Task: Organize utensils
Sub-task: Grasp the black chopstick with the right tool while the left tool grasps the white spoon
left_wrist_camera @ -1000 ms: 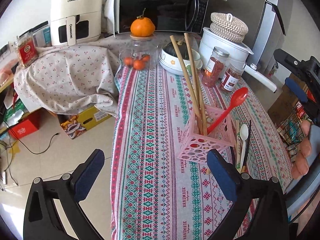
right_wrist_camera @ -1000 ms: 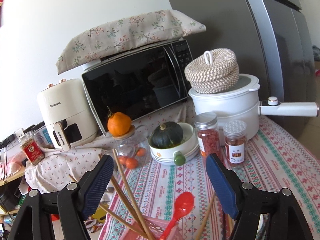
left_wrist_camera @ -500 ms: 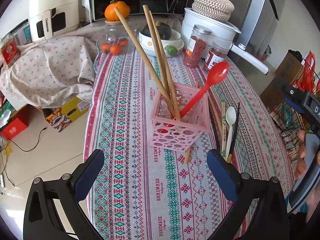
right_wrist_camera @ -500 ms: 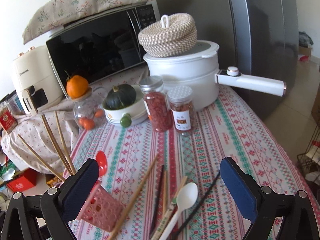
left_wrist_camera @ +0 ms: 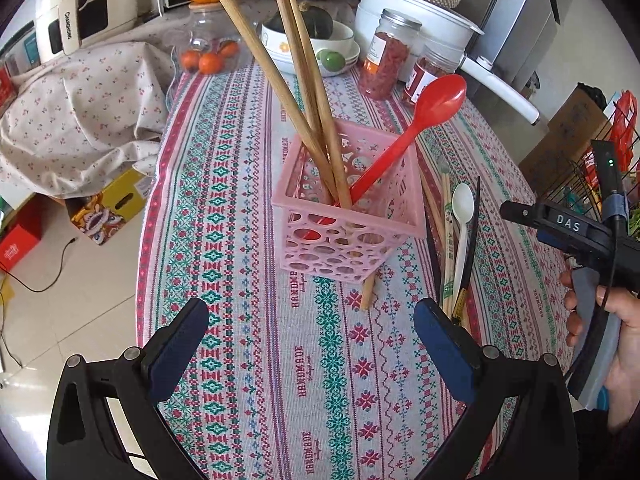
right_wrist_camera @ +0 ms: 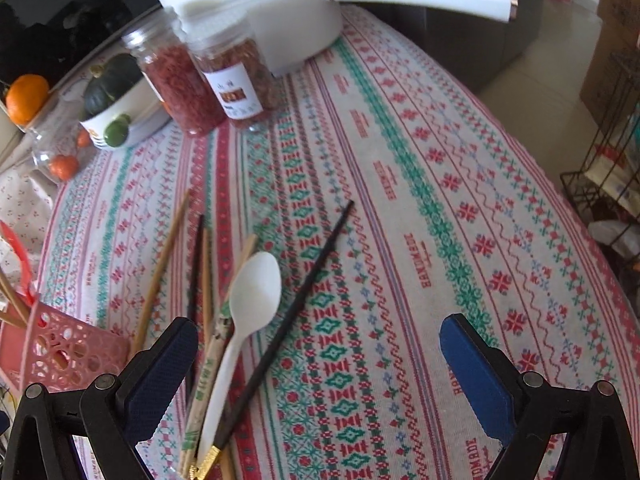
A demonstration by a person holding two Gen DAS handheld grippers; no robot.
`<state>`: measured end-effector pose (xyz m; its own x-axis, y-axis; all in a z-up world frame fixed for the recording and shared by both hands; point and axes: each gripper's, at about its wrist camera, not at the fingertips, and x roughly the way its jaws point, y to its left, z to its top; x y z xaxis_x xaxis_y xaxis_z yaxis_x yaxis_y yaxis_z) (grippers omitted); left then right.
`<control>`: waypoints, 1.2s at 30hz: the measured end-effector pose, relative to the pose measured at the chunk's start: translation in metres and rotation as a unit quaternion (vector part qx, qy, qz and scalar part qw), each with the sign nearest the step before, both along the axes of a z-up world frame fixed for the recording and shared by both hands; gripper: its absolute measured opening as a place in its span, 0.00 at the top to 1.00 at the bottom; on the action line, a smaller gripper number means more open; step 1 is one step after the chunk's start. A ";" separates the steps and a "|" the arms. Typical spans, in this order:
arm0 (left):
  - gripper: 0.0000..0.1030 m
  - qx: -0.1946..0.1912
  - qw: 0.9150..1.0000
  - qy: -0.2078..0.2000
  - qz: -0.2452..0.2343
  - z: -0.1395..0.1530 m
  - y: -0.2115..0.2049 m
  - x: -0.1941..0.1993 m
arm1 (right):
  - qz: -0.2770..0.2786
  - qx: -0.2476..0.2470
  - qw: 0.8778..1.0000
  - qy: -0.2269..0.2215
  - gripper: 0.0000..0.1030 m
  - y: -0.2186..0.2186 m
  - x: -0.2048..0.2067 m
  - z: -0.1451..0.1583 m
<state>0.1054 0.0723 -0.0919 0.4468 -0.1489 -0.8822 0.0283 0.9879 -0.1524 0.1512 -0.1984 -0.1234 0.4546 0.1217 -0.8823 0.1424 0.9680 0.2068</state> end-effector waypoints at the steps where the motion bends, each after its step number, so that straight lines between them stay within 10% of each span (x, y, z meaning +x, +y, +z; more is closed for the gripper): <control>1: 0.00 -0.002 1.000 0.003 -0.002 -0.001 -0.001 0.001 | -0.001 -0.003 1.000 0.013 0.03 0.000 0.003 -0.007; 13: 0.00 -0.004 1.000 0.008 -0.030 -0.001 -0.016 0.001 | 0.024 -0.076 0.993 0.086 0.07 0.016 0.028 -0.057; 24: 0.00 0.018 0.995 0.003 -0.096 0.007 -0.065 -0.012 | 0.049 -0.034 0.994 0.094 0.94 -0.013 0.019 -0.040; 36: 0.08 -0.017 0.990 0.047 -0.134 0.010 -0.145 0.002 | 0.020 0.015 0.997 0.075 0.96 -0.080 -0.006 -0.006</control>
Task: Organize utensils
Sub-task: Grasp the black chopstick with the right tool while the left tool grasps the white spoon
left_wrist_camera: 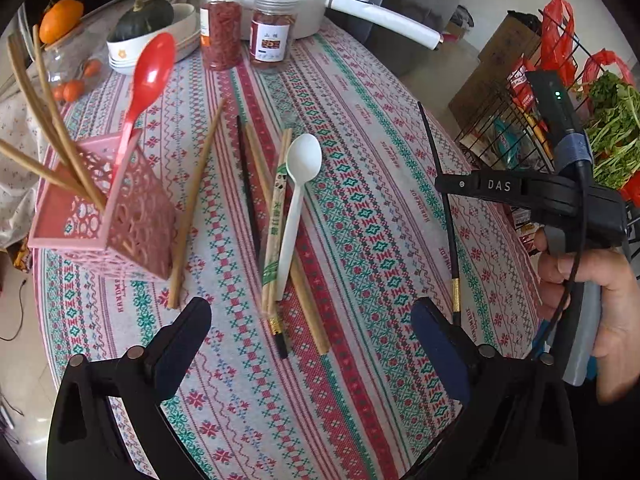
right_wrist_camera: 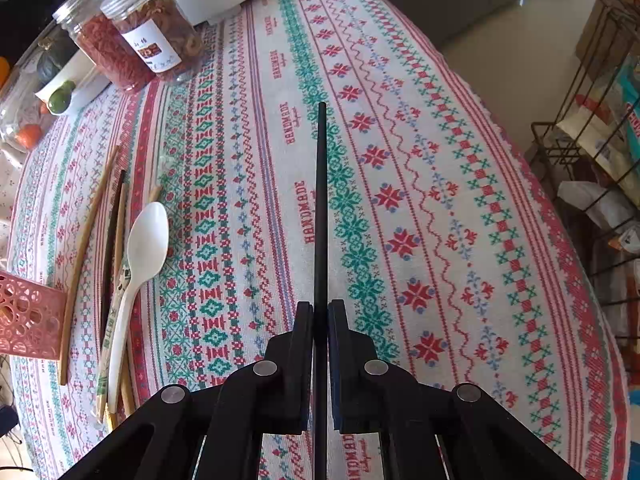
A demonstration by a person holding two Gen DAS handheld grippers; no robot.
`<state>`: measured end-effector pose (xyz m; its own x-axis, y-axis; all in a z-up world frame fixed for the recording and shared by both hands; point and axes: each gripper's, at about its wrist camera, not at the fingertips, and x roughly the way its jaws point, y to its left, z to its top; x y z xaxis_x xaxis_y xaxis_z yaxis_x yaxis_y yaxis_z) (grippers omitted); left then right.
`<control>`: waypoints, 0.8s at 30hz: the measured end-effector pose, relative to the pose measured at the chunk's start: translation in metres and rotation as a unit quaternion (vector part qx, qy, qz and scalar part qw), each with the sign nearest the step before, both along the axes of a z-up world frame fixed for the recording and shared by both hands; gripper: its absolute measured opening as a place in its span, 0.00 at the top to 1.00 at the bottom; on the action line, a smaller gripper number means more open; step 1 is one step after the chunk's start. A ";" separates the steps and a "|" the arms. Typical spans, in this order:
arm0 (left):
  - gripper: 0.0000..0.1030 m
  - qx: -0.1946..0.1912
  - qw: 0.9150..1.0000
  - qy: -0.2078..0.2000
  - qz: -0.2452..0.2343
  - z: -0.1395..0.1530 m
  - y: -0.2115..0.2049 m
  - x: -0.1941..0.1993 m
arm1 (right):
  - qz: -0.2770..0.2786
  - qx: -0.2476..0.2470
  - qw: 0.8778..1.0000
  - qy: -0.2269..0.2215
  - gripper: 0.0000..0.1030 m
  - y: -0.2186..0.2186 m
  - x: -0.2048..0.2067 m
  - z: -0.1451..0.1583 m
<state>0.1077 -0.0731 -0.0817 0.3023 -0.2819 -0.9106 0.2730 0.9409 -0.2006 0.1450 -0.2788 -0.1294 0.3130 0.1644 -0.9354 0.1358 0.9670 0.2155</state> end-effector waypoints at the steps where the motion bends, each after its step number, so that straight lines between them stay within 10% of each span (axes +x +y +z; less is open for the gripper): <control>1: 0.20 -0.001 1.000 0.006 0.000 -0.001 -0.006 0.005 | 0.000 0.005 1.000 -0.003 0.96 -0.004 -0.001 0.002; 12: 0.53 0.090 0.996 0.003 -0.007 -0.027 -0.049 0.090 | 0.010 0.048 0.999 -0.019 0.95 -0.013 -0.007 0.007; 24: 0.58 0.160 0.987 -0.005 -0.008 -0.054 -0.079 0.128 | 0.011 0.074 0.997 -0.015 0.96 -0.026 0.007 0.000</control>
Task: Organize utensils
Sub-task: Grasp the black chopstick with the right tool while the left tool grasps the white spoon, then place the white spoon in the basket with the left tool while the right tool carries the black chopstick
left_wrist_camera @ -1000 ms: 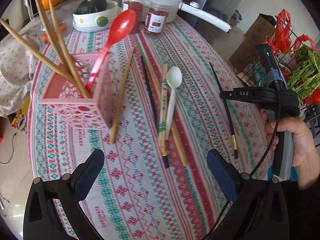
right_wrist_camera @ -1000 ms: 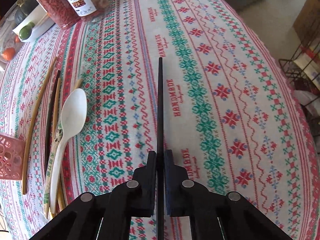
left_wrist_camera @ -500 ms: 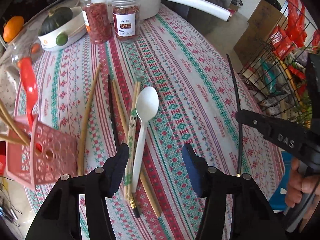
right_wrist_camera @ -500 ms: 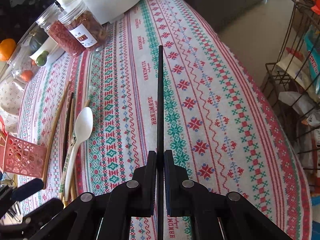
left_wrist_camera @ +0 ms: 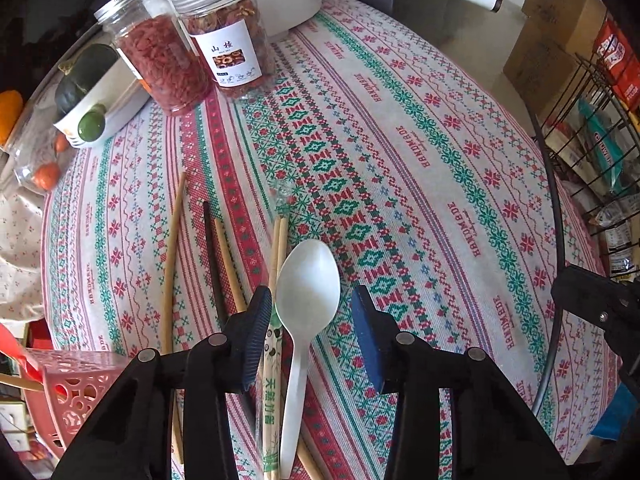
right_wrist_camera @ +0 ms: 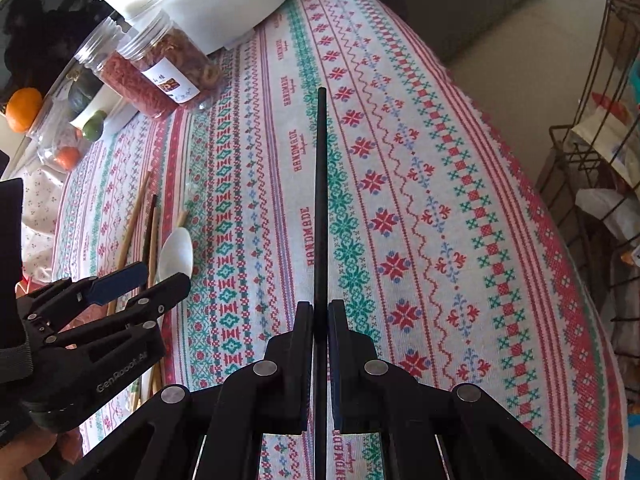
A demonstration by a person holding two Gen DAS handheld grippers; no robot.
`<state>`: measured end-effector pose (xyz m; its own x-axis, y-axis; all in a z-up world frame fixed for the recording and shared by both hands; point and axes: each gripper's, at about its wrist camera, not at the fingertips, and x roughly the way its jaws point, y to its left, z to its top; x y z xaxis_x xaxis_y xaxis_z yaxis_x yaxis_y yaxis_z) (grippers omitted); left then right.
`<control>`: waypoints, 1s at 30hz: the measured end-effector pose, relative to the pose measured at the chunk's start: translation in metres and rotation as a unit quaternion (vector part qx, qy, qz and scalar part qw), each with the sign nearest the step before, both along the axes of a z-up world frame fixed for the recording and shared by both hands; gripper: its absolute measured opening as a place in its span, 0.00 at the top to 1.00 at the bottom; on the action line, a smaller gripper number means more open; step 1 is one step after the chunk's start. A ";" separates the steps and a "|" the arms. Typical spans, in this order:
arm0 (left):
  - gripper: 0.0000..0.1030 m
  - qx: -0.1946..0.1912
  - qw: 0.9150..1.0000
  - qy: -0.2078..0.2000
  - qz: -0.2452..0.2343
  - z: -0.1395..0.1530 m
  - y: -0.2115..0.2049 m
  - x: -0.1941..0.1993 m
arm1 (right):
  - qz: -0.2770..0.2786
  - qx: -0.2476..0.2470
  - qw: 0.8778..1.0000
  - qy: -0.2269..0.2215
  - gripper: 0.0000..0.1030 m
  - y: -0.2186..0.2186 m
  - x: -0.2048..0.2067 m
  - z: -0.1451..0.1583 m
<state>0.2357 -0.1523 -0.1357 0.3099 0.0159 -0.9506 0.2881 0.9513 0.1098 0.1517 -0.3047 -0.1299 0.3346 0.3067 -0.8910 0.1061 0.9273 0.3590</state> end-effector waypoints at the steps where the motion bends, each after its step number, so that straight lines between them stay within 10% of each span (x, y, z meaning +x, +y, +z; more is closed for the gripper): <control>1: 0.60 0.005 1.000 0.002 0.003 -0.002 -0.002 0.002 | -0.001 0.002 1.000 0.000 0.96 -0.001 0.000 0.000; 9: 0.64 0.013 1.000 -0.005 0.006 -0.002 -0.003 0.008 | -0.004 0.005 1.000 0.002 0.96 -0.005 0.001 -0.002; 19: 0.64 -0.082 0.992 -0.091 -0.015 0.066 0.024 -0.051 | -0.013 0.008 1.000 -0.024 0.95 0.002 -0.004 0.013; 25: 0.64 -0.156 0.975 -0.160 -0.007 0.113 0.069 -0.096 | -0.002 0.021 0.998 -0.061 0.95 0.024 -0.016 0.038; 30: 0.64 -0.235 0.941 -0.243 0.024 0.150 0.123 -0.120 | 0.004 0.034 0.993 -0.114 0.96 0.043 -0.026 0.065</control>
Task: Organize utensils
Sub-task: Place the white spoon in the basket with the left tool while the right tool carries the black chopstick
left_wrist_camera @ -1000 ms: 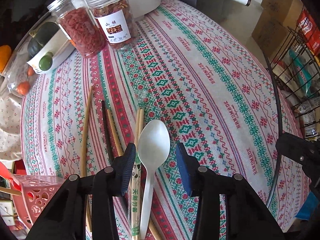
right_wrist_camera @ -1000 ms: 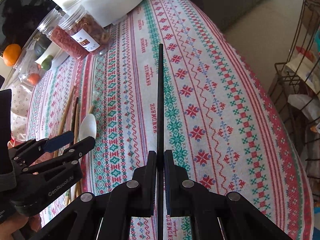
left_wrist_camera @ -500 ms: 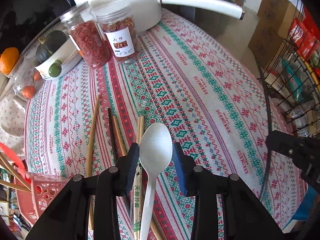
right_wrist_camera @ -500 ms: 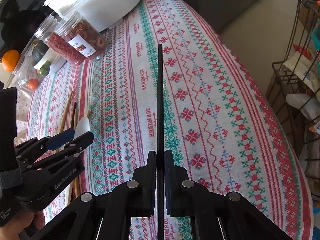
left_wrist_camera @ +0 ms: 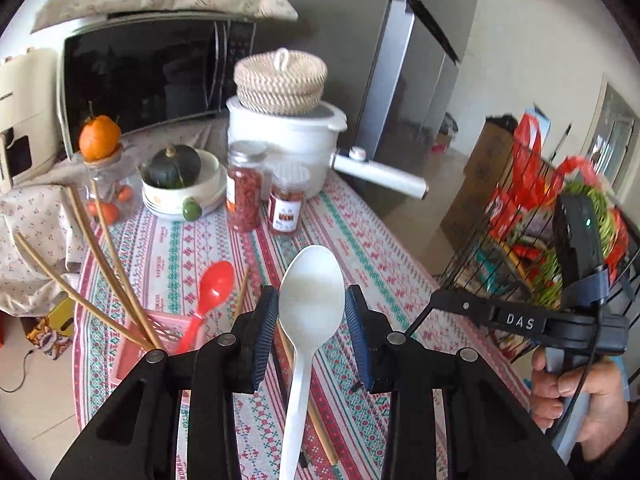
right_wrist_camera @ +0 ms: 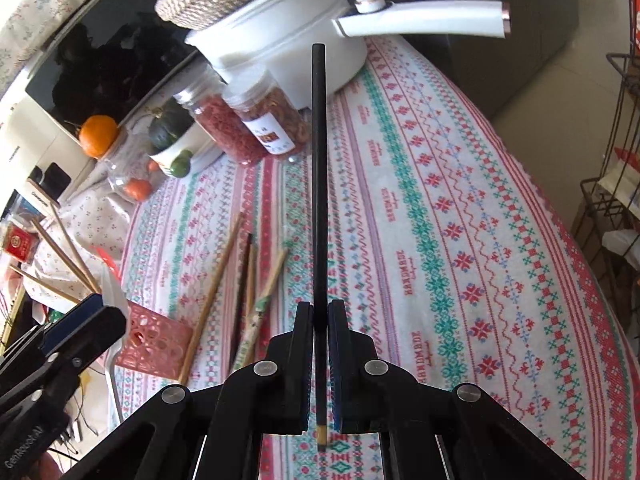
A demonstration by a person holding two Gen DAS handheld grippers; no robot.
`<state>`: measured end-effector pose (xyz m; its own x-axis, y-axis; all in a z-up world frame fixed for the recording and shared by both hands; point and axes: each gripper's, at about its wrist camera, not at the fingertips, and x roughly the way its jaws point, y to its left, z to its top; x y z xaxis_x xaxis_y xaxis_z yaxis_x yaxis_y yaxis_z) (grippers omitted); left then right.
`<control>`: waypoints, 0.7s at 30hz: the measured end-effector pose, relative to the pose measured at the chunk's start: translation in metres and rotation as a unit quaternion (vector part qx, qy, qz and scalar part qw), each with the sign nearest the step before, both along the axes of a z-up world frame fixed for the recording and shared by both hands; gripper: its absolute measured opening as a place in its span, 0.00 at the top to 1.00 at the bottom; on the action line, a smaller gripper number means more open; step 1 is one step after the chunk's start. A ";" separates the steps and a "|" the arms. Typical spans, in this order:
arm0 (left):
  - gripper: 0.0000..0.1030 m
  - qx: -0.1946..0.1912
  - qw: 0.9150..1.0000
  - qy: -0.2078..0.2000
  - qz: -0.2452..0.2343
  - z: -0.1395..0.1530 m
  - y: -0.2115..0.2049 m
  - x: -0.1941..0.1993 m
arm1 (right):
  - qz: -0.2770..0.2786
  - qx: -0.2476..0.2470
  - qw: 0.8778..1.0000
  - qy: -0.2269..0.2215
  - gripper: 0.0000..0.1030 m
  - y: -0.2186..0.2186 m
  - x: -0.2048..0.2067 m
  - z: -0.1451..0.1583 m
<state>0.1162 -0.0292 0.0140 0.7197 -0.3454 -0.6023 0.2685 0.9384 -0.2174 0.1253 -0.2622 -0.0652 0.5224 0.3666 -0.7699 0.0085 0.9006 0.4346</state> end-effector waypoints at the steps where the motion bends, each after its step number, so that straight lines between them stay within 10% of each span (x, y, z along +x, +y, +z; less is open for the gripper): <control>1: 0.64 -0.018 1.000 -0.016 0.008 0.007 0.012 -0.003 | 0.001 0.000 1.000 -0.012 0.96 0.004 -0.002 0.005; 10: 0.64 -0.081 0.980 -0.154 0.093 0.025 0.083 -0.011 | 0.006 0.011 0.996 -0.085 0.96 0.032 -0.006 0.038; 21: 0.64 -0.028 0.971 -0.187 0.149 -0.006 0.093 0.021 | 0.020 0.003 0.997 -0.074 0.96 0.052 -0.008 0.039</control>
<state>0.1374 0.0640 0.0079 0.9572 -0.1130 -0.2666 0.0565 0.9759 -0.2107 0.1168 -0.2102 -0.0262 0.6148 0.3929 -0.6838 -0.0910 0.8966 0.4334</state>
